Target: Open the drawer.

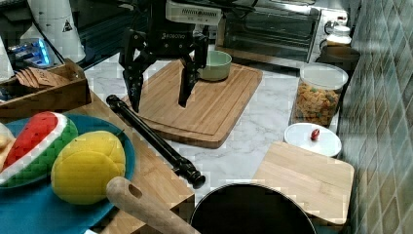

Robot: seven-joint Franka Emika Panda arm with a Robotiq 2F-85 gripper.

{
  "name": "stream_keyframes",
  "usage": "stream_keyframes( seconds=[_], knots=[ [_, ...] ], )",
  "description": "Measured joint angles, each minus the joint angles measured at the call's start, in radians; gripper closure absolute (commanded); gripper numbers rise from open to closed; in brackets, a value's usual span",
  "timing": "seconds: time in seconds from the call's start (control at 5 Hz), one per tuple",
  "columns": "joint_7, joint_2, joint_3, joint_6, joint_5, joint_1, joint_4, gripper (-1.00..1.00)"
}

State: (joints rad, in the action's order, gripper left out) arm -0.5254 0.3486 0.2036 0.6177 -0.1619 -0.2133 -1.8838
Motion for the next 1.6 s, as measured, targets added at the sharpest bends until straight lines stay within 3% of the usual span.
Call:
stream_keyframes(
  seconds=[0.4,0.8,1.6],
  knots=[
    [-0.001,0.036,0.014,0.128,0.001,0.006,-0.006,-1.0],
    [0.0,0.081,0.022,0.04,-0.019,0.012,0.003,-1.0],
    [0.004,0.182,0.013,0.032,-0.019,0.027,0.0,-1.0]
  ],
)
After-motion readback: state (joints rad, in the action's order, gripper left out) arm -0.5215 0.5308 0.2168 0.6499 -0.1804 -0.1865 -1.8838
